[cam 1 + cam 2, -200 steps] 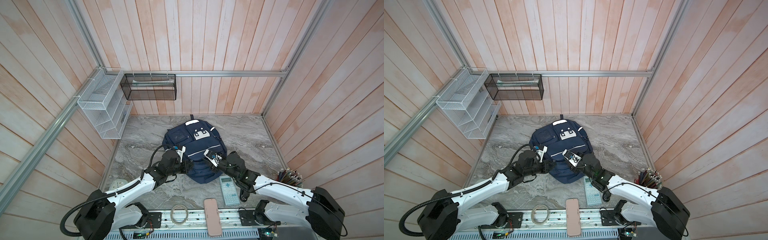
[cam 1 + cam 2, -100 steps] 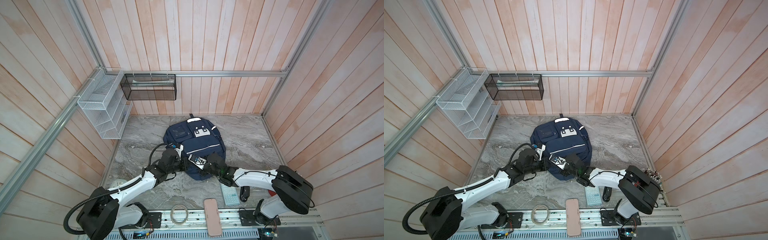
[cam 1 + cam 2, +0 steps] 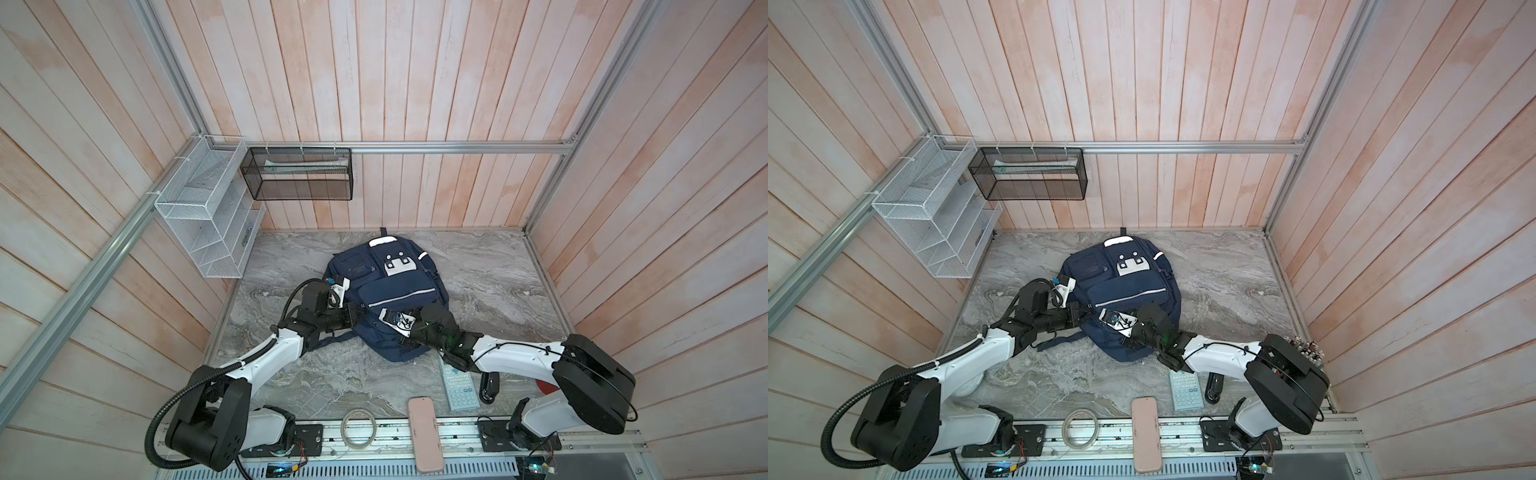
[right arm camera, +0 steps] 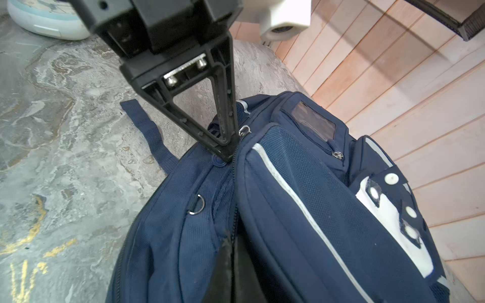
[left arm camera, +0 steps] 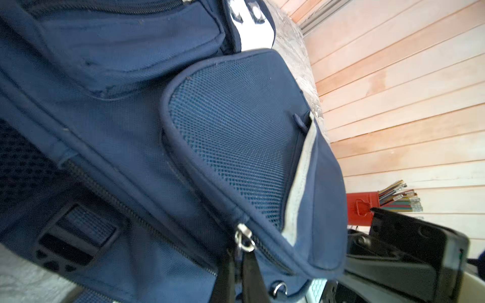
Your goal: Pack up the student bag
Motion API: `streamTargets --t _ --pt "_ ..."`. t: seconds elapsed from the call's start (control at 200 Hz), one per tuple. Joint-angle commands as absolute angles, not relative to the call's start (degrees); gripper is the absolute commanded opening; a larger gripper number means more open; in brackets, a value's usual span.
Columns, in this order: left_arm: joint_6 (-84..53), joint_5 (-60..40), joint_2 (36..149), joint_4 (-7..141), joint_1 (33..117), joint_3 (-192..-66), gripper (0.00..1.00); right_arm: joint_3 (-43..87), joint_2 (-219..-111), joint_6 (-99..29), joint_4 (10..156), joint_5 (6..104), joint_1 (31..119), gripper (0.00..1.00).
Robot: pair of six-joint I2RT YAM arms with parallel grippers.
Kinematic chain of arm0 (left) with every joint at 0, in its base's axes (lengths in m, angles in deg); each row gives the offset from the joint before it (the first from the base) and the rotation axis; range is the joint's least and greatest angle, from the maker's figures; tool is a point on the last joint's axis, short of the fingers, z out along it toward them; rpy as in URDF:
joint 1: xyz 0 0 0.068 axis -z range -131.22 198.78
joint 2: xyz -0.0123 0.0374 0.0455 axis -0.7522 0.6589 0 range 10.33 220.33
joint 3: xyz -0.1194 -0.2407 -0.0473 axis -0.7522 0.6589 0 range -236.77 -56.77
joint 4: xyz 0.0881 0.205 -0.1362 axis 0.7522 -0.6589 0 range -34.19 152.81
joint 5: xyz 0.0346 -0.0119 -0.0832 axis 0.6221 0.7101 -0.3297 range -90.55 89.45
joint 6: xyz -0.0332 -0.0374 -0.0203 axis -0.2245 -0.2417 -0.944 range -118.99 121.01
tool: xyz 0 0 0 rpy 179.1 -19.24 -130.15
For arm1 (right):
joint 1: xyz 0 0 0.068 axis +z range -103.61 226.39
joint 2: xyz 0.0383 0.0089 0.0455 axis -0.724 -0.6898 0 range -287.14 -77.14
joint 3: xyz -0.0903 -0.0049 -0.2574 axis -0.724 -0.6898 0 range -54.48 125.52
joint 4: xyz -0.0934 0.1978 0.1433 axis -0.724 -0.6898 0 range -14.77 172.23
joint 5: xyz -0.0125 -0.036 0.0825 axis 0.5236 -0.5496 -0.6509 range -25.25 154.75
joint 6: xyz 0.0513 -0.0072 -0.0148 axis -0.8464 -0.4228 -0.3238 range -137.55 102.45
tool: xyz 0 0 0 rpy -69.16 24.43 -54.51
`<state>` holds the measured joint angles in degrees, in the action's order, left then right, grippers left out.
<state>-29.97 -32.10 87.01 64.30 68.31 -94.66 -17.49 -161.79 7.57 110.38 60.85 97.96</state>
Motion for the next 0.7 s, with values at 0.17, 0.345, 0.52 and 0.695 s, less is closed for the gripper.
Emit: streamTargets --t 0.17,0.345,0.52,0.695 --pt "-30.5 -19.6 80.1 66.2 63.2 -90.4 0.00 -19.8 -161.5 6.4 103.0 74.2 92.8 0.00" --pt "-33.8 -20.1 72.4 63.5 67.9 -85.0 0.00 -19.0 -161.5 5.1 103.1 75.4 90.9 0.00" --pt "-35.8 -26.9 73.8 67.5 69.7 -83.4 0.00 -17.7 -161.5 4.2 103.1 75.6 90.4 0.00" --pt "-36.2 -27.5 74.6 68.4 71.0 -84.1 0.00 -17.7 -161.7 3.0 101.8 72.1 87.4 0.03"
